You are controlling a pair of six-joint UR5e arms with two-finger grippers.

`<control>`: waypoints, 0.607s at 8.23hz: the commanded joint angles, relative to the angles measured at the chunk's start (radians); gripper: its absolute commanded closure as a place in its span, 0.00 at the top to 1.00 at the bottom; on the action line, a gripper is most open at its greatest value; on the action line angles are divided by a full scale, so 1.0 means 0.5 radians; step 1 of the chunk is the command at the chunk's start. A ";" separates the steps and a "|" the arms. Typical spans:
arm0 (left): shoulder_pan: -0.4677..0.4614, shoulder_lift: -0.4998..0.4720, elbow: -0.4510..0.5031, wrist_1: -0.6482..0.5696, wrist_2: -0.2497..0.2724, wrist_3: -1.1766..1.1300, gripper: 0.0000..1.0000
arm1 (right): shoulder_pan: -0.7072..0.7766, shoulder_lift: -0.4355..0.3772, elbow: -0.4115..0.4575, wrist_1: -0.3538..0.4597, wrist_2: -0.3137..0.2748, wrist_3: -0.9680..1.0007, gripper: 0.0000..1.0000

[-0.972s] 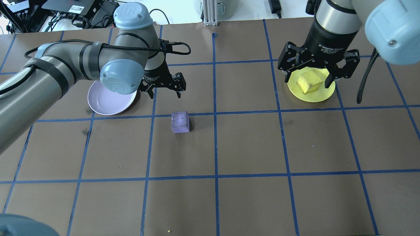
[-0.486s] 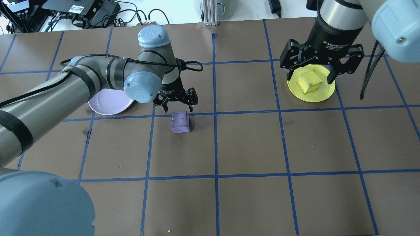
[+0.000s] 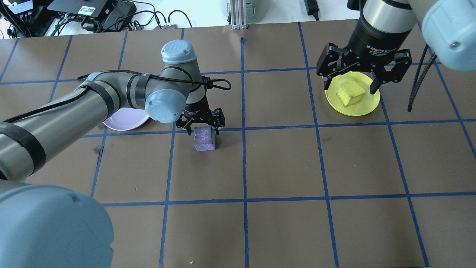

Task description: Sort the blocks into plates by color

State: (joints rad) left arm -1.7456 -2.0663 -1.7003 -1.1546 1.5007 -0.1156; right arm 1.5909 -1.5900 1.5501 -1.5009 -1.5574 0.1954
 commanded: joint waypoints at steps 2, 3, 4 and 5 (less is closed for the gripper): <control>0.003 0.021 0.004 -0.013 -0.013 -0.042 0.00 | 0.003 -0.002 0.011 -0.152 -0.017 -0.029 1.00; 0.021 0.058 0.019 -0.038 -0.004 -0.048 0.00 | 0.003 -0.002 0.017 -0.152 -0.018 -0.029 1.00; 0.027 0.077 0.029 -0.226 0.011 -0.048 0.00 | 0.003 -0.002 0.029 -0.155 -0.015 -0.029 1.00; 0.085 0.128 0.114 -0.322 0.020 -0.039 0.00 | 0.003 -0.002 0.032 -0.158 -0.011 -0.029 1.00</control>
State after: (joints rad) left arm -1.7342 -2.0366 -1.6881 -1.2178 1.5017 -0.1376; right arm 1.5923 -1.5907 1.5607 -1.5758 -1.5650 0.1812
